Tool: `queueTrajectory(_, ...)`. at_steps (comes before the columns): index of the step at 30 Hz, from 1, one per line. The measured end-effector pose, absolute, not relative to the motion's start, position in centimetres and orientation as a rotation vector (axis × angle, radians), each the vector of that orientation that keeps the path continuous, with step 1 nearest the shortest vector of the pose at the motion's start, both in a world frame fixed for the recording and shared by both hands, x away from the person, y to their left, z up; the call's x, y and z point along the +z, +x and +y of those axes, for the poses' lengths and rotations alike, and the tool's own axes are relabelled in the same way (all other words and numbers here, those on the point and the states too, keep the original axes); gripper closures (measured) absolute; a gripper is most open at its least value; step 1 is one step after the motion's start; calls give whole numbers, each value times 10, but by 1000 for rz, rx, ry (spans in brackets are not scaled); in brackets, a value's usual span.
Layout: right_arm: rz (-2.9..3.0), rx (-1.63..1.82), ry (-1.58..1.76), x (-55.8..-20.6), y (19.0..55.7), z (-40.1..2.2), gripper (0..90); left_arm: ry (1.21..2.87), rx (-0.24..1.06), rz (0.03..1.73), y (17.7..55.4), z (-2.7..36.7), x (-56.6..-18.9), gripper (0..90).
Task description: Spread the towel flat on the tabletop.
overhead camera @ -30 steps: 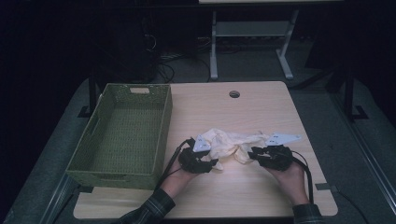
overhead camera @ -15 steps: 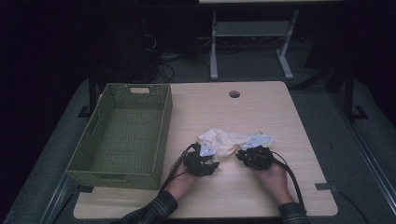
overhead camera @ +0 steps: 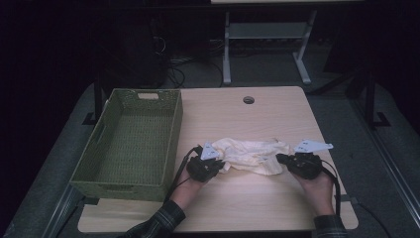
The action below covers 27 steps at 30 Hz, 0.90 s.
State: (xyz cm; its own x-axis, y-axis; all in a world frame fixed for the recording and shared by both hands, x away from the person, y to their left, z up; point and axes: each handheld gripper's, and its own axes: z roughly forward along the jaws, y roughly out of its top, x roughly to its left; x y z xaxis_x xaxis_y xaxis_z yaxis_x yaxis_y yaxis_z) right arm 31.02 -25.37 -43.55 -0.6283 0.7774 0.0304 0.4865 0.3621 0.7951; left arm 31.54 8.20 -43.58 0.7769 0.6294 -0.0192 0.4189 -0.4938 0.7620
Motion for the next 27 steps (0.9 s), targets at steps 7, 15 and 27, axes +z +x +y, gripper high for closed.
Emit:
queueTrajectory(7,2231,1132,1185,-434,303,-290,878,2167,328,804,319,88,-434,870)
queueTrajectory(15,2231,1057,1271,-444,306,-306,772,2210,326,813,322,86,-442,774)
queueTrajectory(27,2269,1109,1190,-438,281,-298,726,2229,324,764,303,86,-435,695)
